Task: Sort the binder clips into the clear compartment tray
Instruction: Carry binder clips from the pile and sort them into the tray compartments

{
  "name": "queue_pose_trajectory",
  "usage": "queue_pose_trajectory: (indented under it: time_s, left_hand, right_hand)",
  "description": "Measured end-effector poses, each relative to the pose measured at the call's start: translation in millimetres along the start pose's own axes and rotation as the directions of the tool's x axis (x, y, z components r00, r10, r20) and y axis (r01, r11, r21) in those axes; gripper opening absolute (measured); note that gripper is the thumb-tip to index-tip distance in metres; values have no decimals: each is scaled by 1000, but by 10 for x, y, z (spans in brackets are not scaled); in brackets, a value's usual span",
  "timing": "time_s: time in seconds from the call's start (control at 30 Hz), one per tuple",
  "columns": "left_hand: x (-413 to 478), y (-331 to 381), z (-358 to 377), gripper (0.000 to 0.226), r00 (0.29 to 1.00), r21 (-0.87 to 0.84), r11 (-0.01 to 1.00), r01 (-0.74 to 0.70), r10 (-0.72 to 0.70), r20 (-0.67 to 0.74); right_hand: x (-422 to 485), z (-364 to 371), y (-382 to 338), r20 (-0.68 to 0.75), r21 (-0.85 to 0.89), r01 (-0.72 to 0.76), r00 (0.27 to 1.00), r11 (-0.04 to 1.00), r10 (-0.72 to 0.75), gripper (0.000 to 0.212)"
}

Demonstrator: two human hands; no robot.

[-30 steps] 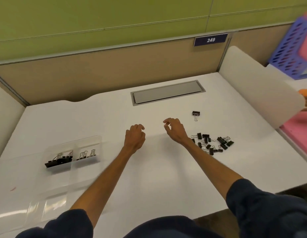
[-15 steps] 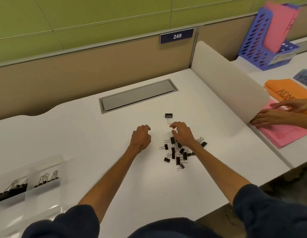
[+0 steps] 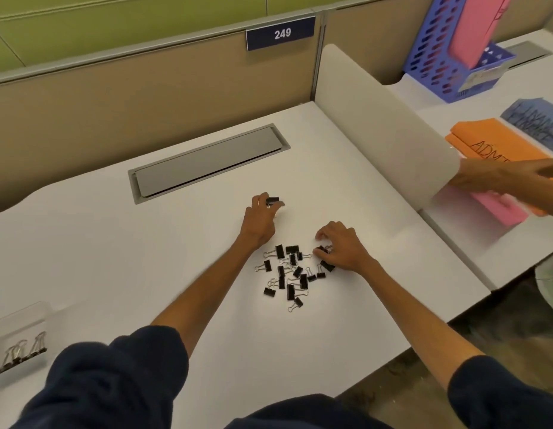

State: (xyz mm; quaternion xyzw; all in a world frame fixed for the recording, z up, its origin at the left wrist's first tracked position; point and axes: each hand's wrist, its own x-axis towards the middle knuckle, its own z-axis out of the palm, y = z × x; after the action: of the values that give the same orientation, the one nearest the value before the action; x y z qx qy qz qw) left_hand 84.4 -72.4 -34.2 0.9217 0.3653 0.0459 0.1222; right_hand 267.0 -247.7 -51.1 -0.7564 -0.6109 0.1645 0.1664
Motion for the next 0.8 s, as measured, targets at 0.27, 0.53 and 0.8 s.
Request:
queue_pose_trajectory:
  time_s: [0.27,0.53,0.8]
  left_hand:
    - [330,-30,1,64,973,182,976,-116,74,219]
    - [298,-47,-104,44,963,57,995,76,-88,254]
    - [54,-59,-166,55,953,216,966,140,-191,235]
  right_hand:
    - [24,30,102,-45,-36,-21,999,999,19,24]
    - [140,57,-8,-120,-8,21,993,1000,-22,31]
    - [249,228,-227,-125,24,6,992,1000,-3,35]
